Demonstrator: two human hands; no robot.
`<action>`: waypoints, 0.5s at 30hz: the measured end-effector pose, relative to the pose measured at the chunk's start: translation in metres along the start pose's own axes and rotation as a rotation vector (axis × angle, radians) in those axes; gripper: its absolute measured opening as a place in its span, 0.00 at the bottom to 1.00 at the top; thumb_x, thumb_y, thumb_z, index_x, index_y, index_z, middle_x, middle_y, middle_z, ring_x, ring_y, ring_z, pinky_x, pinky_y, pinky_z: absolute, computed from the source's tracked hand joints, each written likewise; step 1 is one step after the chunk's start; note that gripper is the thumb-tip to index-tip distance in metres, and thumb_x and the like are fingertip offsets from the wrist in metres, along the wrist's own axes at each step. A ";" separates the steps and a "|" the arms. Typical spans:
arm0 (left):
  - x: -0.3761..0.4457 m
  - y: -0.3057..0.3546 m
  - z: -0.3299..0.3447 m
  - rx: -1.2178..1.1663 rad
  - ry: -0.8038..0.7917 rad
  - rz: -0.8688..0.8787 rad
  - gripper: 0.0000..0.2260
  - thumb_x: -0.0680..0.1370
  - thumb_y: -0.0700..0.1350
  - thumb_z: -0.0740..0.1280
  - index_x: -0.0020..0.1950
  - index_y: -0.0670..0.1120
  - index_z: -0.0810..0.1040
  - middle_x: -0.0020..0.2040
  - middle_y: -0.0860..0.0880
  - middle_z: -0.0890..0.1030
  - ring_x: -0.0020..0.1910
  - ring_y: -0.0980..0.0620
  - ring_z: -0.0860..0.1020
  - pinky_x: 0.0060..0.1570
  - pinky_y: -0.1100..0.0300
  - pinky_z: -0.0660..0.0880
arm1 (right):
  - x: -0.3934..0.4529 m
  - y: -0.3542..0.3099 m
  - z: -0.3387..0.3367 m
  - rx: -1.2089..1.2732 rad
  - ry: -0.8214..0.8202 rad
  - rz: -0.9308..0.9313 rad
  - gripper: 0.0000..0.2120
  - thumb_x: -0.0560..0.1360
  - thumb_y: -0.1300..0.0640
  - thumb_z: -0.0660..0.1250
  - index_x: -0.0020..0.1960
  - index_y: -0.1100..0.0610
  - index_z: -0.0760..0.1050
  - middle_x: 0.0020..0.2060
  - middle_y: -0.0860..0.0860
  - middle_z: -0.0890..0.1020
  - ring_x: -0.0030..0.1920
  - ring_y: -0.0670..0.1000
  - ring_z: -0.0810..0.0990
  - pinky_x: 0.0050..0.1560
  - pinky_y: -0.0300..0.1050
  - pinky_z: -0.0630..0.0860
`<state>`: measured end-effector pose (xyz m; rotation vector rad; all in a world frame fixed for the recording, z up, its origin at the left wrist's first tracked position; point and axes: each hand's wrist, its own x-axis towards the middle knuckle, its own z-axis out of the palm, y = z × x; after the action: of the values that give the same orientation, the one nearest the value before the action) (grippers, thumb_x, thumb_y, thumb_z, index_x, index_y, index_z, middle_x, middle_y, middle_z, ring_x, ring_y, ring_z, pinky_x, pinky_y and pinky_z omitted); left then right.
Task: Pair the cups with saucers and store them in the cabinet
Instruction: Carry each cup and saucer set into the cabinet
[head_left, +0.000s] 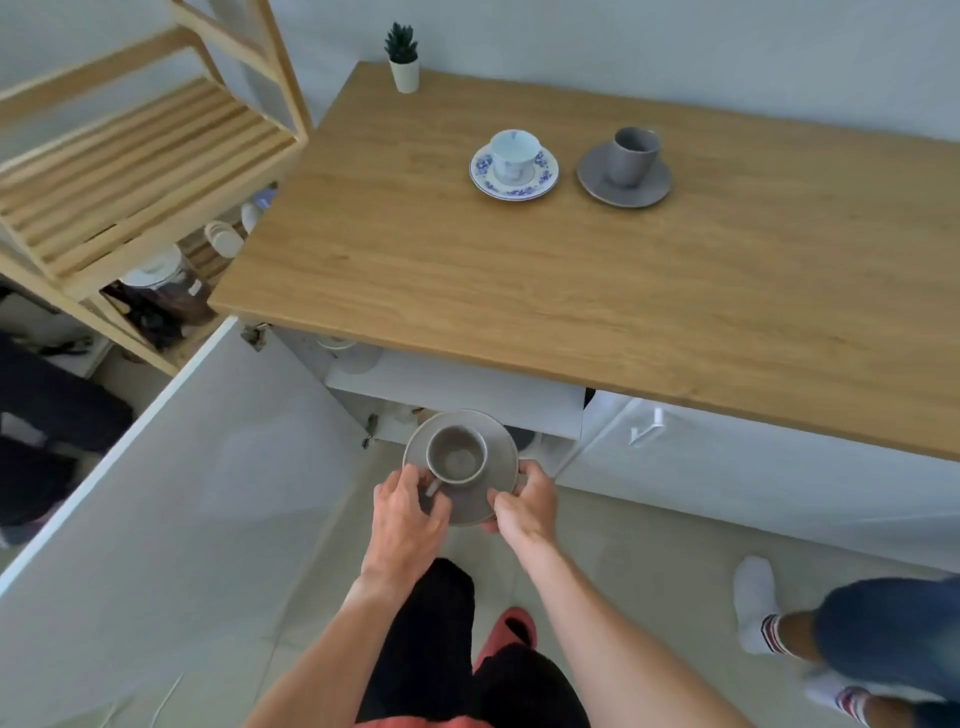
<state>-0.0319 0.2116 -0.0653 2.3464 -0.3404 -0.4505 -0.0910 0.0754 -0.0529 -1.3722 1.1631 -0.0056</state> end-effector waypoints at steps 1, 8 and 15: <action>0.008 -0.010 0.004 0.004 -0.005 -0.013 0.04 0.73 0.47 0.64 0.45 0.50 0.70 0.44 0.52 0.74 0.47 0.46 0.74 0.44 0.56 0.72 | 0.011 0.005 0.007 -0.008 -0.009 0.009 0.15 0.73 0.69 0.67 0.45 0.50 0.71 0.46 0.56 0.81 0.40 0.55 0.83 0.33 0.51 0.84; 0.098 -0.071 0.053 0.016 0.010 -0.073 0.07 0.74 0.47 0.68 0.47 0.47 0.73 0.45 0.46 0.76 0.46 0.43 0.74 0.47 0.52 0.73 | 0.124 0.040 0.071 -0.073 0.019 0.081 0.14 0.72 0.68 0.70 0.47 0.51 0.71 0.46 0.57 0.81 0.46 0.63 0.84 0.37 0.55 0.85; 0.212 -0.132 0.099 -0.028 0.013 -0.067 0.06 0.74 0.47 0.69 0.45 0.48 0.74 0.48 0.46 0.77 0.53 0.43 0.74 0.52 0.56 0.72 | 0.245 0.051 0.140 -0.094 0.065 0.055 0.15 0.74 0.67 0.71 0.55 0.54 0.72 0.57 0.56 0.78 0.47 0.62 0.85 0.34 0.51 0.85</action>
<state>0.1344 0.1688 -0.2719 2.3376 -0.2487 -0.4690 0.0863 0.0446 -0.2760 -1.4306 1.2686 0.0451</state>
